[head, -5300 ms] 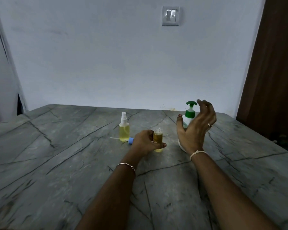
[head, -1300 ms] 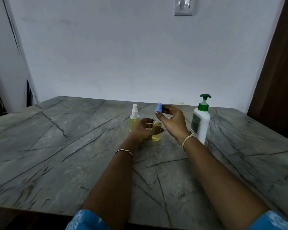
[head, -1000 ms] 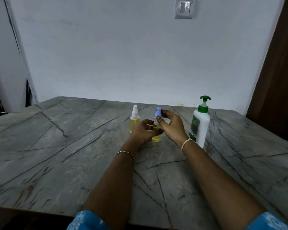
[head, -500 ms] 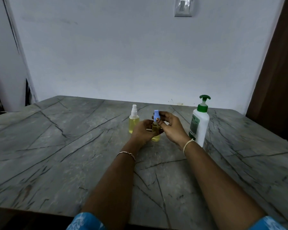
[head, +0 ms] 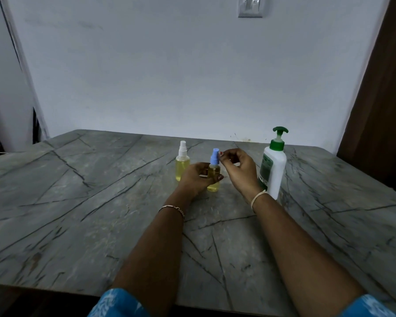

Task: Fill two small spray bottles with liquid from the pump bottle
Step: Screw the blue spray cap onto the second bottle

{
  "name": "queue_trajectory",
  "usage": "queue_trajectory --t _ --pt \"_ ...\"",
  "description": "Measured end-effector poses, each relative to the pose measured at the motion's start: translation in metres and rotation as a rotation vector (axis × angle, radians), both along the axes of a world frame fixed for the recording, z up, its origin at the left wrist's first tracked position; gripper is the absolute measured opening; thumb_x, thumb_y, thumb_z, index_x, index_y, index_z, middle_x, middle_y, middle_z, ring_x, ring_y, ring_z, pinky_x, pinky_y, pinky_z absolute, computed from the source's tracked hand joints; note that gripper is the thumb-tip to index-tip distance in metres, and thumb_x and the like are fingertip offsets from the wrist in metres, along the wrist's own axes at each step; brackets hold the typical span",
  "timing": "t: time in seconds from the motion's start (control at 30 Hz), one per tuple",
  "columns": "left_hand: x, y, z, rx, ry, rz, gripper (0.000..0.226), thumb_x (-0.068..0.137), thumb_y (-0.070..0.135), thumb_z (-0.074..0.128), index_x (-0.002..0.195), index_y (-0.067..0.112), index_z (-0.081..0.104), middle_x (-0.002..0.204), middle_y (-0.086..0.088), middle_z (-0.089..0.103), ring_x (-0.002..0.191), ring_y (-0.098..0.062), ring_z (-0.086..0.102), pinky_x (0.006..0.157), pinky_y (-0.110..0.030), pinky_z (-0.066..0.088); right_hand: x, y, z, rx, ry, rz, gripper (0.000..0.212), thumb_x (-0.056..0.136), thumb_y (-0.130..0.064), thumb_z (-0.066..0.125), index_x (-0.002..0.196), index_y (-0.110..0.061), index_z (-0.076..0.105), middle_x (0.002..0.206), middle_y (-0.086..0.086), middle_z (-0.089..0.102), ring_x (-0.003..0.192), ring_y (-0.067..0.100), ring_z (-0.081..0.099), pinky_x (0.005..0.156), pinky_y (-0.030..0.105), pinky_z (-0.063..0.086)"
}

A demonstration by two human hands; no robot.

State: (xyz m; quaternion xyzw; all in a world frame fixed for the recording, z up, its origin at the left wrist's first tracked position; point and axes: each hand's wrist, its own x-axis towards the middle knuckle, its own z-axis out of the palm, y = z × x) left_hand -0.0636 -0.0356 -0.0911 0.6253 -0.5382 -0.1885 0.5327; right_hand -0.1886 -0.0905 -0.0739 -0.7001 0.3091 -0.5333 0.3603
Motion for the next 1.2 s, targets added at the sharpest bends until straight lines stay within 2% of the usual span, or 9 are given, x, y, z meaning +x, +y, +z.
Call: queue_trajectory --t 0.17,0.23,0.37,0.5,0.6,0.67,0.77,1.0,1.2 --pt "-0.0011 0.0014 0.0009 0.008 -0.001 0.006 0.047 0.073 0.024 0.08 0.115 0.012 0.063 0.103 -0.002 0.068 0.094 -0.013 0.063 0.085 -0.029 0.053 0.0092 0.0034 0.0023 0.16 -0.088 0.151 0.022 0.099 -0.02 0.048 0.117 -0.016 0.06 0.111 -0.003 0.063 0.101 0.008 0.059 0.073 0.01 0.042" --pt "-0.0009 0.0013 0.0008 0.008 0.012 0.013 0.049 0.073 0.026 0.081 0.116 0.012 0.063 0.106 -0.004 0.068 0.096 -0.015 0.063 0.086 -0.03 0.054 0.0102 0.0049 0.0022 0.155 -0.105 0.114 0.024 0.1 -0.021 0.046 0.118 -0.014 0.061 0.105 -0.005 0.065 0.102 0.014 0.062 0.075 0.017 0.045" --pt "-0.001 0.0006 0.0006 0.022 0.022 0.027 0.052 0.073 0.025 0.08 0.119 0.01 0.061 0.11 -0.006 0.067 0.1 -0.018 0.063 0.09 -0.036 0.053 0.0029 0.0009 0.0022 0.118 -0.137 -0.029 0.021 0.1 -0.018 0.045 0.112 -0.014 0.062 0.078 -0.009 0.064 0.079 0.015 0.061 0.077 0.03 0.047" --pt "-0.0009 0.0012 -0.0002 0.017 0.008 0.01 0.052 0.074 0.024 0.08 0.12 0.011 0.06 0.109 -0.006 0.067 0.1 -0.018 0.063 0.089 -0.038 0.054 0.0025 0.0008 0.0006 0.176 -0.111 0.071 0.024 0.101 -0.016 0.042 0.116 -0.013 0.061 0.108 0.002 0.067 0.09 0.001 0.058 0.076 0.017 0.044" --pt "-0.0008 0.0015 0.0006 0.028 0.011 0.02 0.053 0.073 0.028 0.08 0.12 0.014 0.06 0.11 -0.004 0.067 0.101 -0.018 0.063 0.089 -0.037 0.053 0.0093 0.0048 0.0014 0.21 -0.103 0.143 0.026 0.101 -0.014 0.042 0.12 -0.016 0.06 0.122 0.004 0.062 0.109 0.014 0.058 0.082 0.022 0.044" --pt "-0.0011 0.0018 0.0013 0.036 0.022 0.023 0.054 0.073 0.027 0.08 0.121 0.013 0.059 0.111 -0.005 0.066 0.102 -0.019 0.062 0.091 -0.039 0.053 0.0093 0.0064 0.0026 0.195 -0.129 0.104 0.025 0.1 -0.013 0.043 0.118 -0.016 0.061 0.111 0.001 0.065 0.104 0.017 0.061 0.079 0.022 0.046" --pt "-0.0004 0.0014 0.0006 0.037 0.038 0.035 0.053 0.074 0.026 0.079 0.121 0.011 0.058 0.113 -0.007 0.066 0.101 -0.019 0.062 0.091 -0.04 0.052 0.0036 0.004 0.0043 0.147 -0.155 -0.012 0.022 0.099 -0.014 0.044 0.112 -0.018 0.061 0.078 -0.005 0.063 0.074 0.011 0.06 0.071 0.026 0.046" --pt "-0.0026 0.0027 0.0016 0.035 0.009 0.025 0.054 0.074 0.027 0.08 0.121 0.012 0.059 0.113 -0.006 0.066 0.099 -0.017 0.062 0.089 -0.036 0.053 0.0067 0.0075 0.0049 0.169 -0.084 0.117 0.027 0.1 -0.014 0.044 0.123 -0.015 0.059 0.116 -0.001 0.061 0.104 0.009 0.056 0.076 0.012 0.041" --pt "-0.0009 0.0023 0.0015 0.031 -0.009 0.042 0.05 0.078 0.027 0.076 0.121 0.01 0.058 0.109 -0.002 0.063 0.096 -0.013 0.058 0.085 -0.027 0.049 0.0033 0.0086 0.0086 0.149 -0.106 0.004 0.024 0.099 -0.014 0.044 0.118 -0.019 0.058 0.08 -0.006 0.064 0.075 0.018 0.06 0.064 0.022 0.045"
